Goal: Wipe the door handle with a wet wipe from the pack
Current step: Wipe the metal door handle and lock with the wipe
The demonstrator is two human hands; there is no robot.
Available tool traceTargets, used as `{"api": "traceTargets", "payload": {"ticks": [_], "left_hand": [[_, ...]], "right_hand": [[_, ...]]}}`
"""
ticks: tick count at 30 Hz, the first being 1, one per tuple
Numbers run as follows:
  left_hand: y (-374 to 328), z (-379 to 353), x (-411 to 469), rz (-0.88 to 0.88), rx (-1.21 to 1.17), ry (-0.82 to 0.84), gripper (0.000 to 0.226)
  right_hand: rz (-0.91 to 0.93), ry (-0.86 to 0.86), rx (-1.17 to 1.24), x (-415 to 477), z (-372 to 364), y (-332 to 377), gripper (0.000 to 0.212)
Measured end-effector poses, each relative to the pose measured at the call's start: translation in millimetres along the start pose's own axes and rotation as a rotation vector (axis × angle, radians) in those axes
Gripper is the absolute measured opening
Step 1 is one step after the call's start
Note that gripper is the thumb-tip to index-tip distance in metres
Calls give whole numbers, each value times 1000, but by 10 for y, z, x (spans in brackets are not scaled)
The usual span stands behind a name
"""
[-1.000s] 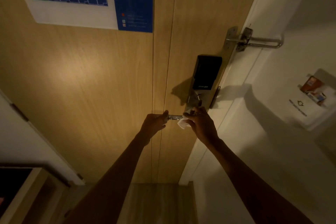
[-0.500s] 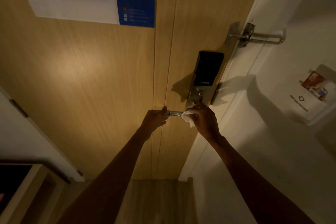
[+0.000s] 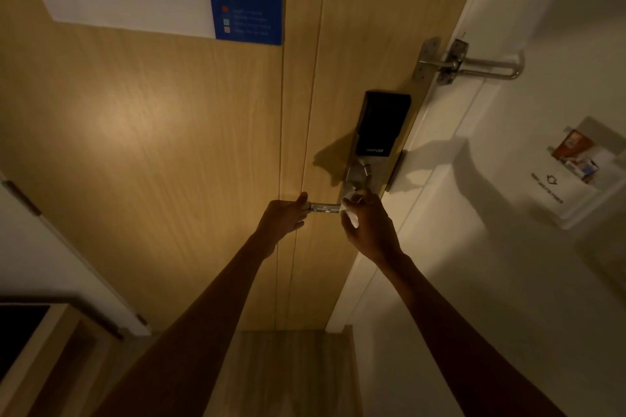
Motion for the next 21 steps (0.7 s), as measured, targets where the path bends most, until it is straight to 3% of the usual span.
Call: {"api": "traceTargets", "payload": {"ticks": [2,7,13,17,21], "left_hand": [[-14,-5,-14,10,-24,9,23],[-4,-24,-10,32,-41,-9,27],[-3,-23,-20,32,-30,-4,27],[-32,-32,-46,37,-35,9,28],[-36,-37,-49,39,-32,-12,40]], "right_hand": [[-3,-30,75,-13,13,-10,22],[-209,-168,250,18,-9,-121,16],[-97,-74,201,23,25,-54,14],[-122,-113,190,47,40,-139,12],[-58,-21,170,49,-72,48,17]]}}
Point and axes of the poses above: each hand's wrist, its own x-axis towards the middle knuckle, its own z-axis out of the back of the hand, y = z × x, the point moved 3 cm from there along x, towards the middle knuckle, and after that the axes turned 2 degrees about -z, right-handed, at the moved point
